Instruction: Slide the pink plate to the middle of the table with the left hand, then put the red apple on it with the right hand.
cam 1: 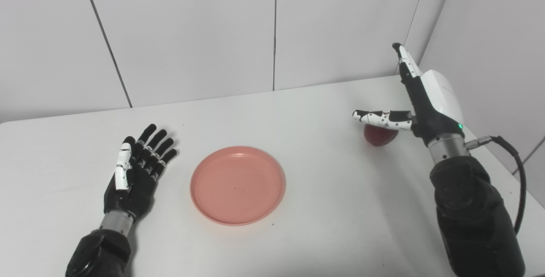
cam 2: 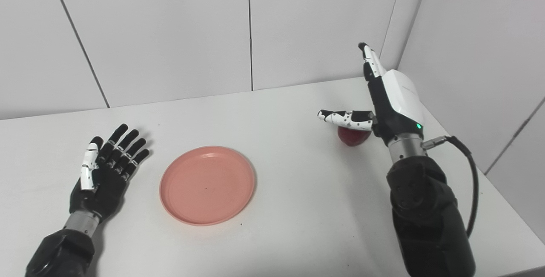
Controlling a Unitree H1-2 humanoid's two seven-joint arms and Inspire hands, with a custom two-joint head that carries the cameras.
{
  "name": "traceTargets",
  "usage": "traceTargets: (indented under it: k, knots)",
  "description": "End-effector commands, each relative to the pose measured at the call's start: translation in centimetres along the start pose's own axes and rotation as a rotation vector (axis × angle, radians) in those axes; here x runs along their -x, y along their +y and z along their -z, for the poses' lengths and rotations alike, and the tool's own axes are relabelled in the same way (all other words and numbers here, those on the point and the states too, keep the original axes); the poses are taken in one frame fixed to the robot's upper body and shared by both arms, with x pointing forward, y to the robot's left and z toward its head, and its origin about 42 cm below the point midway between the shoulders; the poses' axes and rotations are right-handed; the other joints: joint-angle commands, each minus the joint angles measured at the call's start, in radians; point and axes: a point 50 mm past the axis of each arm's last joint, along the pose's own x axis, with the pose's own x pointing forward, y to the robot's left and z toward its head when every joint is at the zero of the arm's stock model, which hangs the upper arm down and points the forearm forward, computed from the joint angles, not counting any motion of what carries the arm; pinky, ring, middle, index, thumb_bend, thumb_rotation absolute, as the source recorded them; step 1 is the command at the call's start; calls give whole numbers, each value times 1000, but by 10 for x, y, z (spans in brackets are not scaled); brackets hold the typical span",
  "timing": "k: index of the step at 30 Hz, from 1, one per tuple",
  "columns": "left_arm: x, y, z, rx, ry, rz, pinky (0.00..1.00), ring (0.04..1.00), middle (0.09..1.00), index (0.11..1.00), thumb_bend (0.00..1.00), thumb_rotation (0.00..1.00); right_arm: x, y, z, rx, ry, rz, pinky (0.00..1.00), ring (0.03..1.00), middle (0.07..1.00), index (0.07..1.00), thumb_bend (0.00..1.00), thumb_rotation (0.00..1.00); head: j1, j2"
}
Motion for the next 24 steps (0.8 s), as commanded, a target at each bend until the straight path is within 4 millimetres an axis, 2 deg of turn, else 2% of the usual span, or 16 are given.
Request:
traceTargets:
  k: [1, 9, 18, 24]
  knots:
    - [5, 12, 6, -4, 35, -41, 878, 889, 900, 883, 346, 1000, -8, -18, -3, 22, -18, 61, 857, 953, 994, 1000, 1000, 331, 1, 1]
    - [6, 13, 5, -11, 34, -43, 874, 886, 899, 885, 348, 1000, -12, -20, 15, 65, 16, 35, 891, 965, 998, 1000, 1000, 323, 1, 6]
    - [8, 13, 5, -6, 36, -50, 881, 887, 900, 885, 344, 1000, -22, -19, 34, 166, 66, -33, 840, 945, 997, 1000, 1000, 403, 3, 14]
    - [9, 13, 5, -5, 40, -53, 876, 879, 892, 879, 343, 1000, -27, -12, 42, 184, 99, -85, 844, 942, 983, 996, 1000, 426, 13, 14]
